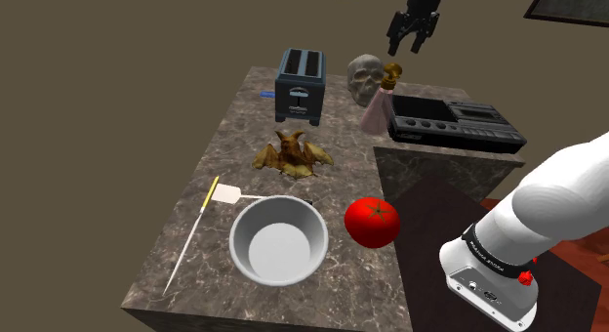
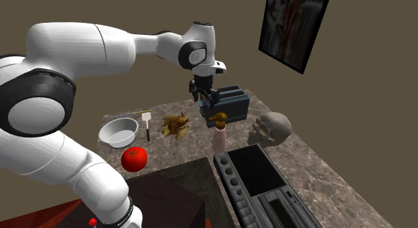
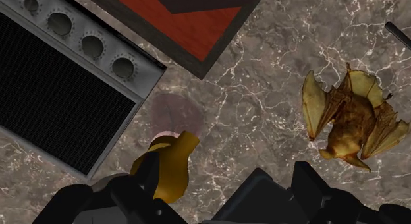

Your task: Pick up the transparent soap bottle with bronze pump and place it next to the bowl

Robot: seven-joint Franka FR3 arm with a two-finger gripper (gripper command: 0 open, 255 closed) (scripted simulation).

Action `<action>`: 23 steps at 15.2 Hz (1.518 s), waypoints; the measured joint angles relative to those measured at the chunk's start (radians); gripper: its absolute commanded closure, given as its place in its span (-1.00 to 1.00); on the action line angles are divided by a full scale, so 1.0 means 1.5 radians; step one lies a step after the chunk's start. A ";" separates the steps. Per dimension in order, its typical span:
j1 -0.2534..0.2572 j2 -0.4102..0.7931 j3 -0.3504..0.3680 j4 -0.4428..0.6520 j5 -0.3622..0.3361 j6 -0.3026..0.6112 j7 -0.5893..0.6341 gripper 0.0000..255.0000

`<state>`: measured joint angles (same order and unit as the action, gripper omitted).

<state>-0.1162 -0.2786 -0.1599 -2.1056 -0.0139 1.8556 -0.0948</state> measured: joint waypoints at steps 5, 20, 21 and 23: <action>-0.018 0.112 -0.033 0.066 0.011 0.030 -0.038 -1.00; -0.025 0.168 -0.044 0.044 0.021 0.102 -0.054 -1.00; -0.025 0.168 -0.044 0.044 0.021 0.102 -0.054 1.00; -0.025 0.168 -0.044 0.044 0.021 0.102 -0.054 1.00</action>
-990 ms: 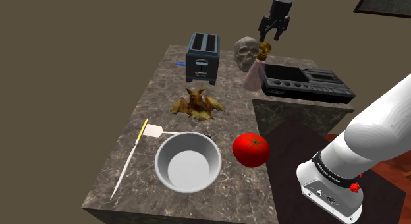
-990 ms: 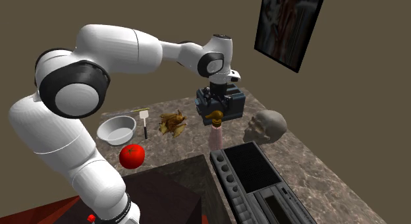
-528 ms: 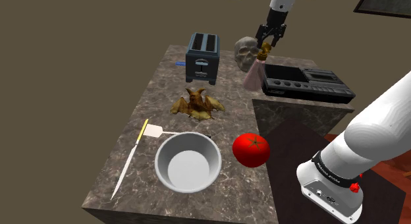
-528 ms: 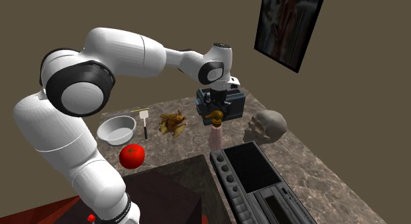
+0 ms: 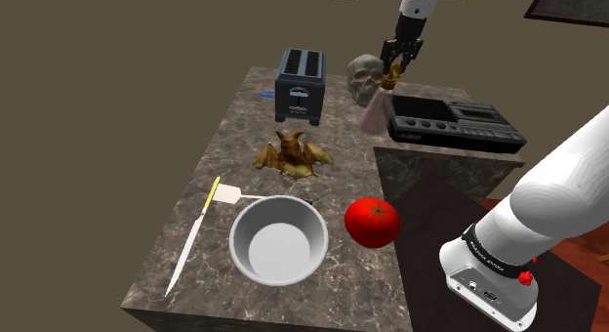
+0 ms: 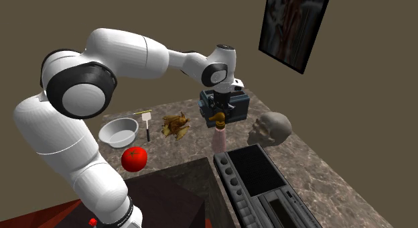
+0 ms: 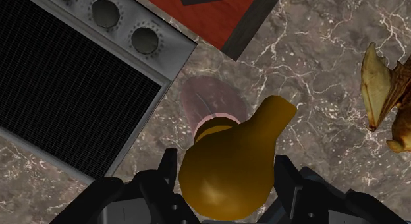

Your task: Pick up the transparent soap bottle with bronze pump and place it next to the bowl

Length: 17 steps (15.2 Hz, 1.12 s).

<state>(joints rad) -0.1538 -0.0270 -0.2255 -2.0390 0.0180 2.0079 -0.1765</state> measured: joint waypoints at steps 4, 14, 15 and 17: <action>0.000 0.000 0.000 0.000 0.000 0.000 0.000 1.00; 0.000 -0.010 0.000 0.031 -0.003 -0.042 0.002 1.00; 0.000 -0.012 0.000 0.039 -0.003 -0.051 0.003 1.00; 0.001 -0.015 0.001 0.055 -0.004 -0.070 0.005 1.00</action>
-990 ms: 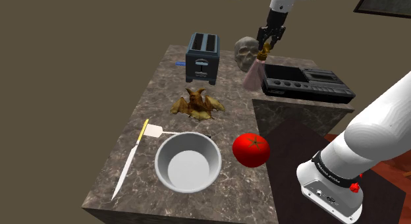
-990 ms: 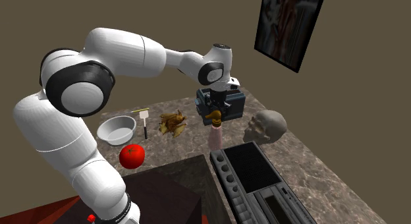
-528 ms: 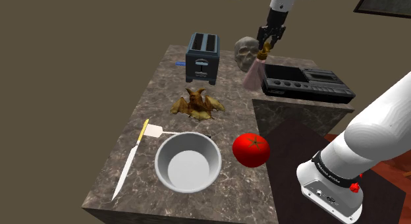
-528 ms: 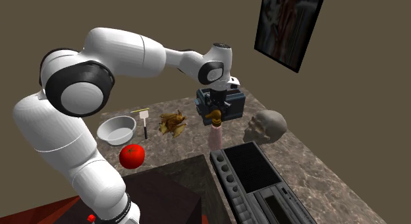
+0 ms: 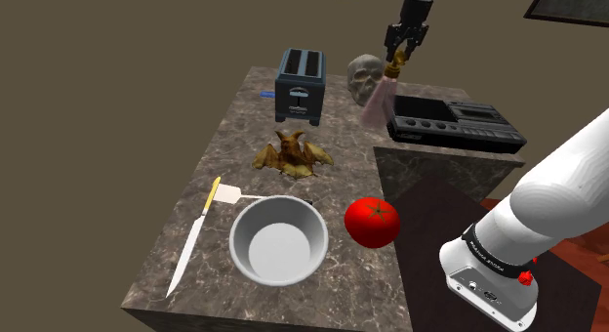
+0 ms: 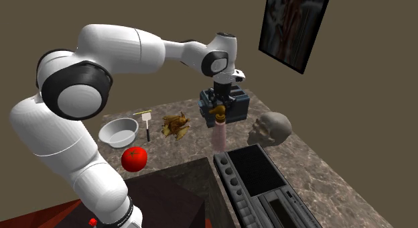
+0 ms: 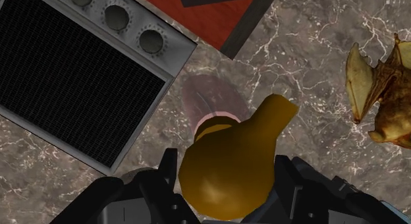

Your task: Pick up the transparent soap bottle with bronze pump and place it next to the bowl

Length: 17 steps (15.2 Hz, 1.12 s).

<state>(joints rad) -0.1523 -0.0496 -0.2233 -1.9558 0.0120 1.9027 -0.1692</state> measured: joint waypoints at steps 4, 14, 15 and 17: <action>0.000 -0.004 0.000 0.030 -0.001 -0.034 0.001 1.00; 0.000 -0.005 0.000 0.119 -0.001 -0.124 0.002 1.00; 0.000 -0.003 0.000 0.131 -0.001 -0.134 0.002 1.00; 0.000 -0.005 0.000 0.144 -0.001 -0.149 0.003 1.00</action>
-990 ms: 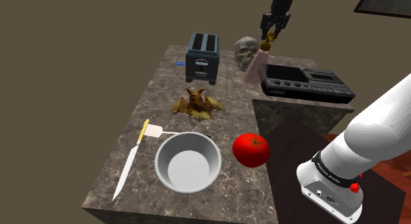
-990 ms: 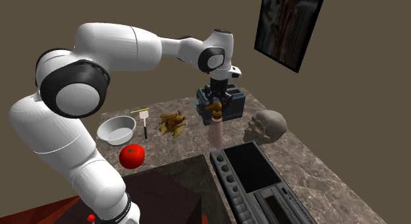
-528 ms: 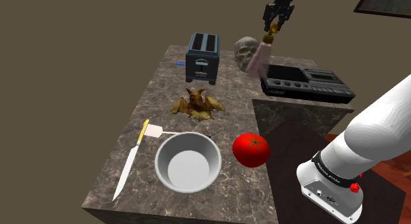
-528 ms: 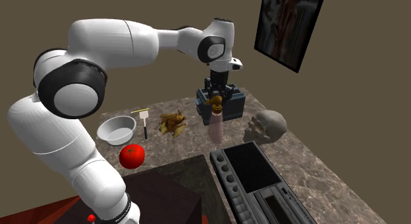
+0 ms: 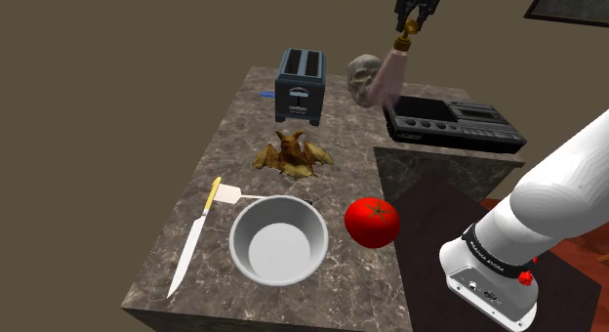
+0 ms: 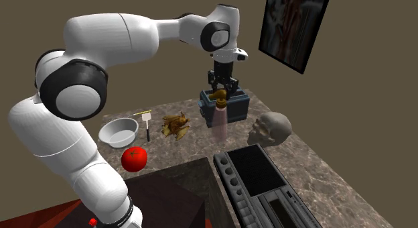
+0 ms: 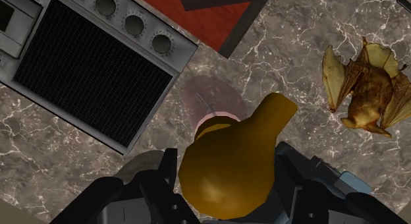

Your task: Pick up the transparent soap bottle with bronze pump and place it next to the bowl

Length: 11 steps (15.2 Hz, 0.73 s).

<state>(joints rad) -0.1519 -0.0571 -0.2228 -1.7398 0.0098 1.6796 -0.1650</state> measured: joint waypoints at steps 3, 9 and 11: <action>0.000 0.004 0.000 0.034 0.001 -0.030 0.000 1.00; 0.019 -0.075 0.026 -0.013 -0.012 -0.060 0.046 1.00; 0.027 -0.116 0.042 -0.040 -0.015 -0.073 0.072 1.00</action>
<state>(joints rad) -0.1110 -0.2305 -0.1591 -1.8004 -0.0132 1.5705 -0.0564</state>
